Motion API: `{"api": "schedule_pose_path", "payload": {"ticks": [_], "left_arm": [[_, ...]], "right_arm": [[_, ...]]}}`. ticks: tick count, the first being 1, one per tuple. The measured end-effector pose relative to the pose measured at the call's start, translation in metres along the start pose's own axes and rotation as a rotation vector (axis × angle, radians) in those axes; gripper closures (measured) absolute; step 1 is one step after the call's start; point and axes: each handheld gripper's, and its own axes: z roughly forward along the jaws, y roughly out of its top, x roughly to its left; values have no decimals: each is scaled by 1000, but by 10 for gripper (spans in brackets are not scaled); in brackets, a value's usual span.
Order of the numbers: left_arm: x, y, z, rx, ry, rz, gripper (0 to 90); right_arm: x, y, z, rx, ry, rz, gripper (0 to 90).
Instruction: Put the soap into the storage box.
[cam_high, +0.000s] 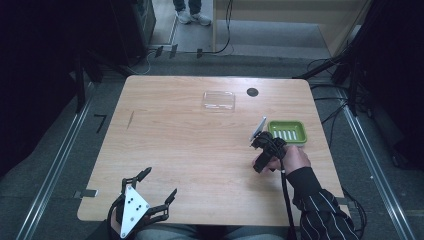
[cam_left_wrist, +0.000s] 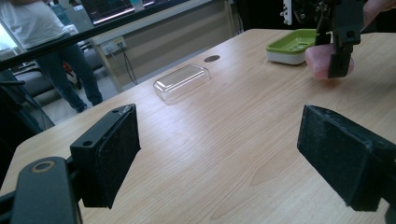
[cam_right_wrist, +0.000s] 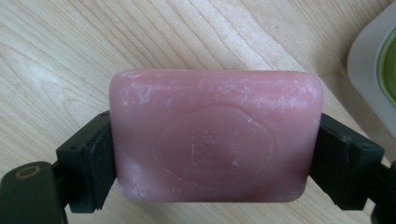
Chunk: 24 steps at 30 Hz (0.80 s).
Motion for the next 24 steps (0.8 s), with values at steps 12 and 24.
{"api": "schedule_pose_path", "payload": {"ticks": [12,24], "left_arm": [[0,0,0,4,0,6,136],[0,0,0,2,1,1,136]], "right_arm": [[-13,-6,-5,-7,-2,35,138],[-28,-13,-9,-16,-2,74,139]]}}
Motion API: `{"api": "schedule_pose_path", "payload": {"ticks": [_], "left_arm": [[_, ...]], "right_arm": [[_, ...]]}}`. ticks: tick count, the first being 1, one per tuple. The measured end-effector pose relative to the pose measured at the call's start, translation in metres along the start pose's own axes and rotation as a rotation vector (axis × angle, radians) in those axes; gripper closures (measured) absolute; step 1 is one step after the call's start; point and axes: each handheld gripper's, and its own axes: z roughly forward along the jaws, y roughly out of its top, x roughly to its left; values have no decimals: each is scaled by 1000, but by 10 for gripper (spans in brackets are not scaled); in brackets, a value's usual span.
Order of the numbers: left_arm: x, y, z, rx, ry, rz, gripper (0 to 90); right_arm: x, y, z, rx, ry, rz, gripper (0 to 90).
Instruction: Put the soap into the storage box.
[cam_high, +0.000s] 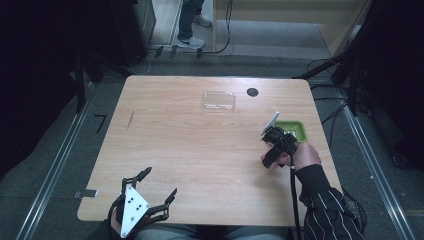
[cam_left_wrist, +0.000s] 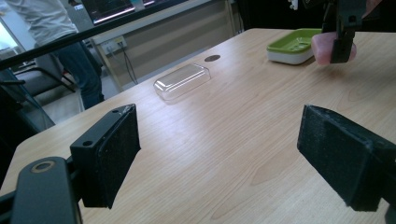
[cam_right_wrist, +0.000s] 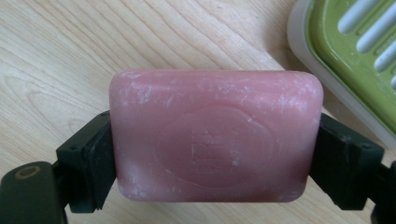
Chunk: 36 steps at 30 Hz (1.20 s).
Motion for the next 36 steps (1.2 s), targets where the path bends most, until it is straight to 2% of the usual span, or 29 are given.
{"api": "schedule_pose_path", "payload": {"ticks": [12,26,30,36], "left_arm": [[0,0,0,1,-2,1,136],[0,0,0,1,-3,1,136],[0,0,0,2,-1,3,136],[0,0,0,3,-1,4,136]], "right_arm": [[-15,-6,-5,-7,6,47,139],[-31,-12,-7,-17,-11,111,139],[-33,-12,-9,-26,-12,109,139],[-40,-13,-14,-55,-21,142,139]]}}
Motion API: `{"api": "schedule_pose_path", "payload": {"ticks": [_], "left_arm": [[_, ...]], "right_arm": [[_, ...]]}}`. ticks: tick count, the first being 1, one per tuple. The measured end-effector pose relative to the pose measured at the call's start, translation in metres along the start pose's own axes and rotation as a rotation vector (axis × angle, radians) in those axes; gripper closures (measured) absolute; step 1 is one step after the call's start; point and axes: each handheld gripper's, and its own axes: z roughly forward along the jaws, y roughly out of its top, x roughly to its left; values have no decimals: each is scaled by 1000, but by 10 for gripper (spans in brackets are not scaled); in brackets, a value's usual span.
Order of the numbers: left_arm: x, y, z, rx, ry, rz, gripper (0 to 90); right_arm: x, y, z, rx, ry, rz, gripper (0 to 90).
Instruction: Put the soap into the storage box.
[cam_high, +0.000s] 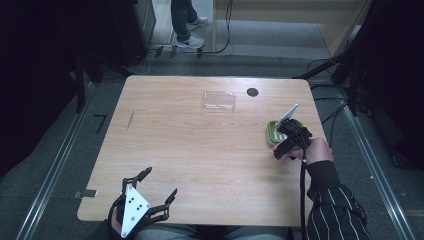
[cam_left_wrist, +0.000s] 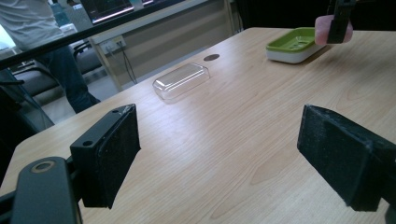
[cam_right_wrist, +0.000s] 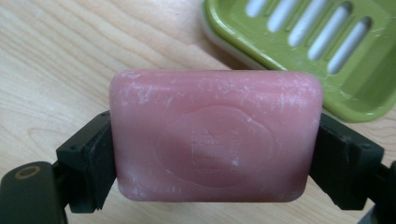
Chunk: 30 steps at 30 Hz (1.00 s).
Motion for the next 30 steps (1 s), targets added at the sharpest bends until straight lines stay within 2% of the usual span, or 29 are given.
{"api": "schedule_pose_path", "payload": {"ticks": [9,30], "left_arm": [[0,0,0,1,0,1,136],[-1,0,1,5,-4,2,136]], "right_arm": [[-13,3,-4,-35,-9,48,139],[-23,15,2,-55,-28,105,139]]}}
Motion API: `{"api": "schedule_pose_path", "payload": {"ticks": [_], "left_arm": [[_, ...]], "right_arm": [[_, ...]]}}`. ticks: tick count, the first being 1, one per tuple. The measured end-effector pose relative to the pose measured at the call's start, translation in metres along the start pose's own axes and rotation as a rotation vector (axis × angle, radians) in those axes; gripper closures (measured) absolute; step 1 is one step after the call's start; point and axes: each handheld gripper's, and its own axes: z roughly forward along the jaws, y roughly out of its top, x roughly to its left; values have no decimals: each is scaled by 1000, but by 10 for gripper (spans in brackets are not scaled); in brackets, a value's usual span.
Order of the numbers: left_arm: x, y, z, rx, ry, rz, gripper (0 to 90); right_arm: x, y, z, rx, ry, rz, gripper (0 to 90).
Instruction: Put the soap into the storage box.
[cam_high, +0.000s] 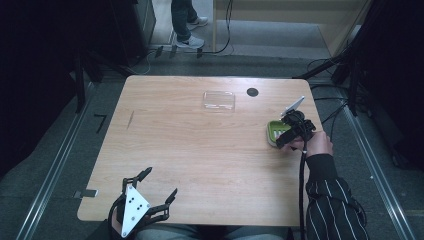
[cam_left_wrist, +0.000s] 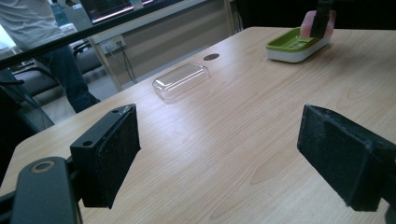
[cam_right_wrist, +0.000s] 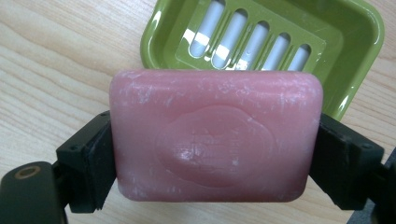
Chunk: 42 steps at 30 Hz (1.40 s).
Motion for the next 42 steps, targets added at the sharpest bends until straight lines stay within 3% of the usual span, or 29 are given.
{"api": "schedule_pose_path", "payload": {"ticks": [8,28,42], "left_arm": [[0,0,0,7,0,-6,136],[0,0,0,6,-4,-4,136],[0,1,1,11,-12,-2,136]], "right_arm": [[-5,5,2,-33,5,30,139],[-11,13,9,-52,-22,74,139],[-13,20,10,-110,7,140,139]]}}
